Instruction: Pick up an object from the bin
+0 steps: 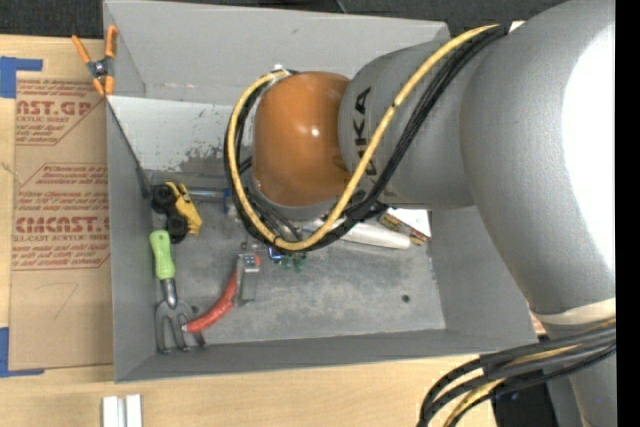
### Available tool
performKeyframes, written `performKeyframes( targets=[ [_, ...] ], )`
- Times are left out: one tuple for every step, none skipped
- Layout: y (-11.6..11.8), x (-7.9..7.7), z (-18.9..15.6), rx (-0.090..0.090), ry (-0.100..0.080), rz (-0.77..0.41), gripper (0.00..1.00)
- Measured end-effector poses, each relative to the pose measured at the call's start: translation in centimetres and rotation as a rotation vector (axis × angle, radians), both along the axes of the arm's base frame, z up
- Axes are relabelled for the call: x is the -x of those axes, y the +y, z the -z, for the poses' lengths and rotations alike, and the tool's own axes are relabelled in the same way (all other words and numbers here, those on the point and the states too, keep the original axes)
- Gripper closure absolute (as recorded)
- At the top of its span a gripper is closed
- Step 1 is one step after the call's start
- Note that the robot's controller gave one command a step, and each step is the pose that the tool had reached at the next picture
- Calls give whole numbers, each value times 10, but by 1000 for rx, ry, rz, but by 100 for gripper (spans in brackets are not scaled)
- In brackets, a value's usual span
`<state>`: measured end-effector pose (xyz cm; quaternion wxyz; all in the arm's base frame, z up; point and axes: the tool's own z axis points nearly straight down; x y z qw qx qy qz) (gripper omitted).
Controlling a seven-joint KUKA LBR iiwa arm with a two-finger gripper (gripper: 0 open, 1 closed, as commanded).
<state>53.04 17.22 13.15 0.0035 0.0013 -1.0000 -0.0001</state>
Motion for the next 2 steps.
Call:
performKeyframes(
  targets=[
    [-1, -2, -5, -1, -7, 2, 0],
    [-20, 9, 62, -4, -4, -500, 0]
  ],
)
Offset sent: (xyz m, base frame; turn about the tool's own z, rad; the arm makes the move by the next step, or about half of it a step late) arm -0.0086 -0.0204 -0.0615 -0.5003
